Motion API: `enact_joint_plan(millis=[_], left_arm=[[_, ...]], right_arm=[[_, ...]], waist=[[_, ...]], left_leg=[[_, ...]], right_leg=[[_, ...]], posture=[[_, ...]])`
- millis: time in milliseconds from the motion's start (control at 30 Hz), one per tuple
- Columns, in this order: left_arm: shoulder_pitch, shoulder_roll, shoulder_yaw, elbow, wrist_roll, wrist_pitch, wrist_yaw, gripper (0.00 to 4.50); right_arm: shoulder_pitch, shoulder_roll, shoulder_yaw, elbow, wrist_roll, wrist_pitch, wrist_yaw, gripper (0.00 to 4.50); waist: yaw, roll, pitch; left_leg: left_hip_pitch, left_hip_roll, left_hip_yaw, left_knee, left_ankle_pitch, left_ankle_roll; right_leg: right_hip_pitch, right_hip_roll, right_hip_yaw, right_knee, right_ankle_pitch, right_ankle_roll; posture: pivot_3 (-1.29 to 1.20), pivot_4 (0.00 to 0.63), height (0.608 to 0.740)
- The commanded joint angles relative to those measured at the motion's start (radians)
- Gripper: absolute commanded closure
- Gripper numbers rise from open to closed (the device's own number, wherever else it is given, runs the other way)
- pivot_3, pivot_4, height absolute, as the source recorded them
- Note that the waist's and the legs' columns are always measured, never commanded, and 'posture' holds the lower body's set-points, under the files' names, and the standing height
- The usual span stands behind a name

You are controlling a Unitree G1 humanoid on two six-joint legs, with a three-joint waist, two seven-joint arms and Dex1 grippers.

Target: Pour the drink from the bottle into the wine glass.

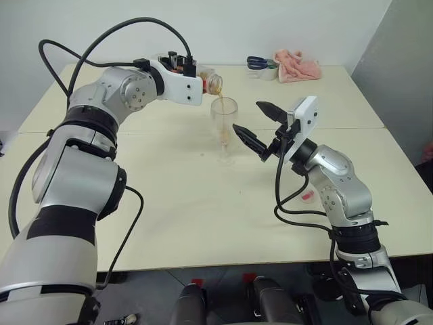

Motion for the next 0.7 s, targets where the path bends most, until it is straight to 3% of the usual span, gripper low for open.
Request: enact_joint_plan(millis=[33, 700], left_arm=[[-0.052, 0.022, 0.000, -0.013, 0.003, -0.007, 0.033, 2.88], [-0.071, 0.041, -0.056, -0.009, 0.064, -0.011, 0.091, 2.88]], right_arm=[[-0.005, 0.000, -0.016, -0.034, 0.010, -0.017, 0.004, 0.00], [-0.003, 0.009, -0.004, -0.033, 0.009, -0.023, 0.014, 0.00]], waist=[[0.000, 0.000, 0.000], [0.000, 0.000, 0.000]], left_leg=[[0.000, 0.000, 0.000, 0.000, 0.000, 0.000], [0.001, 0.000, 0.000, 0.003, 0.000, 0.000]], right_leg=[[0.000, 0.000, 0.000, 0.000, 0.000, 0.000], [0.000, 0.000, 0.000, 0.006, 0.000, 0.000]], posture=[[0.00, 0.150, 0.740], [0.00, 0.150, 0.740]])
